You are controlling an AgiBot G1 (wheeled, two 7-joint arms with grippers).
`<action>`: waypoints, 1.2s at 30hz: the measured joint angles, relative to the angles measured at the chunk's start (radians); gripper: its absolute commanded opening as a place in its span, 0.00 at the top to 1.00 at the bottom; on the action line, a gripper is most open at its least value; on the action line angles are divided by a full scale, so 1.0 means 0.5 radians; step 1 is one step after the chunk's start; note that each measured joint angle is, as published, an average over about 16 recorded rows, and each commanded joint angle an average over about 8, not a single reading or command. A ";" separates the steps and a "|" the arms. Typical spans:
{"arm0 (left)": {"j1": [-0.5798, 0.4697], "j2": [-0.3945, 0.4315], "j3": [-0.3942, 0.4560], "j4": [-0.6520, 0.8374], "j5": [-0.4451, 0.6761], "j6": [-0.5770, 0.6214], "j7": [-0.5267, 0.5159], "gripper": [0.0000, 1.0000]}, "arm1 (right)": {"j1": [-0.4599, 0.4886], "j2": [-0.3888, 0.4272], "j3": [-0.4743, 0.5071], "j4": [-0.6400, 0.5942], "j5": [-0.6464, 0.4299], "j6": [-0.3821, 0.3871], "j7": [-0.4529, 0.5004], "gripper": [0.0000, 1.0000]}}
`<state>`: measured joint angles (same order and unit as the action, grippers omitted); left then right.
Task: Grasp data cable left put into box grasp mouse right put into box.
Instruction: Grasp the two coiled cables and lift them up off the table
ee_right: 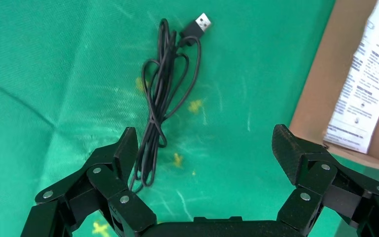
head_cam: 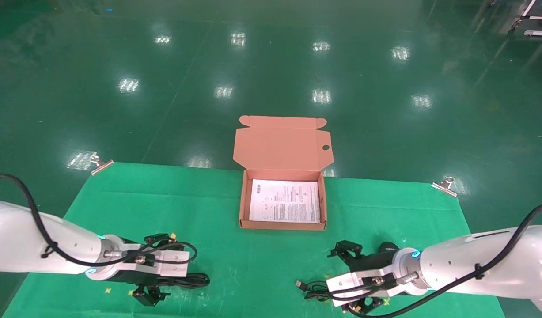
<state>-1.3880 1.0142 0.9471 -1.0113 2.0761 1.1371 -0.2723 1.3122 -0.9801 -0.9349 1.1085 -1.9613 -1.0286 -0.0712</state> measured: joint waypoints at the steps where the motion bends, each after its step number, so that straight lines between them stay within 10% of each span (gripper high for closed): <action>1: -0.001 0.008 0.000 0.026 0.000 -0.008 0.007 0.00 | -0.007 -0.006 -0.002 -0.013 -0.013 0.017 -0.001 0.00; 10: -0.003 0.067 0.001 0.204 -0.011 -0.053 0.061 0.01 | -0.042 -0.055 -0.020 -0.136 -0.091 0.110 0.007 0.08; 18: -0.005 0.091 0.009 0.292 -0.019 -0.063 0.101 0.95 | -0.045 -0.083 -0.026 -0.213 -0.113 0.142 -0.004 1.00; 36: -0.007 0.094 0.010 0.299 -0.018 -0.060 0.103 1.00 | -0.044 -0.087 -0.028 -0.220 -0.116 0.148 -0.006 1.00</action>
<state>-1.3914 1.0614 0.9522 -0.8616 2.0672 1.1071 -0.2208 1.2902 -1.0234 -0.9490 0.9987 -2.0194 -0.9548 -0.0741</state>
